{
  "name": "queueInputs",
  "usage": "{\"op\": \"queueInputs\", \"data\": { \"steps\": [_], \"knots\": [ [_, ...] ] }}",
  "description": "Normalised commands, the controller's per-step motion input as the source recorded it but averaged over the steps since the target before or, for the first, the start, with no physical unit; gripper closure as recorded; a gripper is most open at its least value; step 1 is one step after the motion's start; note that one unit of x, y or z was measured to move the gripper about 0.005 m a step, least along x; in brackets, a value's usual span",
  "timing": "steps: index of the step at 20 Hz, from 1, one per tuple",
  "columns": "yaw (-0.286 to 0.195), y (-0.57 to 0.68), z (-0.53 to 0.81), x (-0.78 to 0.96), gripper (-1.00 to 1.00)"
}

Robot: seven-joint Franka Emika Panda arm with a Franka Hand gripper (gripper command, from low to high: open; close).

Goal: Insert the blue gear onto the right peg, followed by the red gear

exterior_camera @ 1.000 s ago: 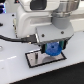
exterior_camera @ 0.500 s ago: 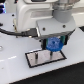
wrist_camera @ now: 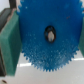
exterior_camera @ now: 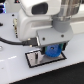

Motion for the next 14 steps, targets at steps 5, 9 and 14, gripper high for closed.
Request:
{"op": "queueInputs", "data": {
  "steps": [5,9,14],
  "knots": [
    [0.0,0.17,-0.04,0.04,-1.0],
    [0.0,0.25,0.44,-0.02,-1.0],
    [0.0,0.24,0.69,-0.21,-1.0]
  ]
}}
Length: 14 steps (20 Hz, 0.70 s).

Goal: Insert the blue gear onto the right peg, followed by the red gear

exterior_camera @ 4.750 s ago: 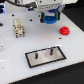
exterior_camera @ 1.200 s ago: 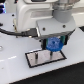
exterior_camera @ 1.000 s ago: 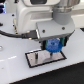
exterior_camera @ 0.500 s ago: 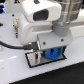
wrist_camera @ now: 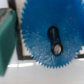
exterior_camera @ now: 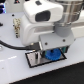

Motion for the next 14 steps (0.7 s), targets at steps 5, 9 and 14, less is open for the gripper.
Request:
{"op": "queueInputs", "data": {
  "steps": [5,9,14],
  "knots": [
    [0.0,0.32,0.35,-0.37,-1.0],
    [0.0,0.48,0.1,-0.5,-1.0],
    [0.0,0.64,0.0,-0.46,-1.0]
  ]
}}
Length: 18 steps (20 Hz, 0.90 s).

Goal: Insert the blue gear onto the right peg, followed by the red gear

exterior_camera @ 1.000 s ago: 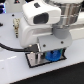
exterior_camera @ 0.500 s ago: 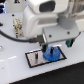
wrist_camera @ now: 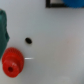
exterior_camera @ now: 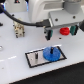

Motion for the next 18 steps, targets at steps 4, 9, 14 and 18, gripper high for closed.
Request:
{"op": "queueInputs", "data": {
  "steps": [4,9,14,18],
  "knots": [
    [0.0,0.63,0.0,-0.46,-1.0],
    [0.0,0.35,-0.11,-0.49,-1.0],
    [0.0,0.01,-0.31,-0.46,-1.0],
    [0.0,0.04,-0.37,-0.48,-1.0]
  ]
}}
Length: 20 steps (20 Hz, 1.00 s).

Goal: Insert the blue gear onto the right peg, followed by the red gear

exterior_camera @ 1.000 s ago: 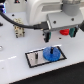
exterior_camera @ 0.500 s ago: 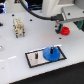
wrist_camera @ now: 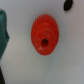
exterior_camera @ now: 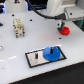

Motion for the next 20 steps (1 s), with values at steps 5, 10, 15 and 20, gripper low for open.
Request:
{"op": "queueInputs", "data": {
  "steps": [5,10,15,20],
  "knots": [
    [0.0,0.13,-0.37,-0.41,-1.0],
    [0.0,0.15,-0.34,-0.16,-1.0],
    [0.0,0.18,-0.21,-0.22,1.0],
    [0.0,0.24,0.0,-0.27,1.0]
  ]
}}
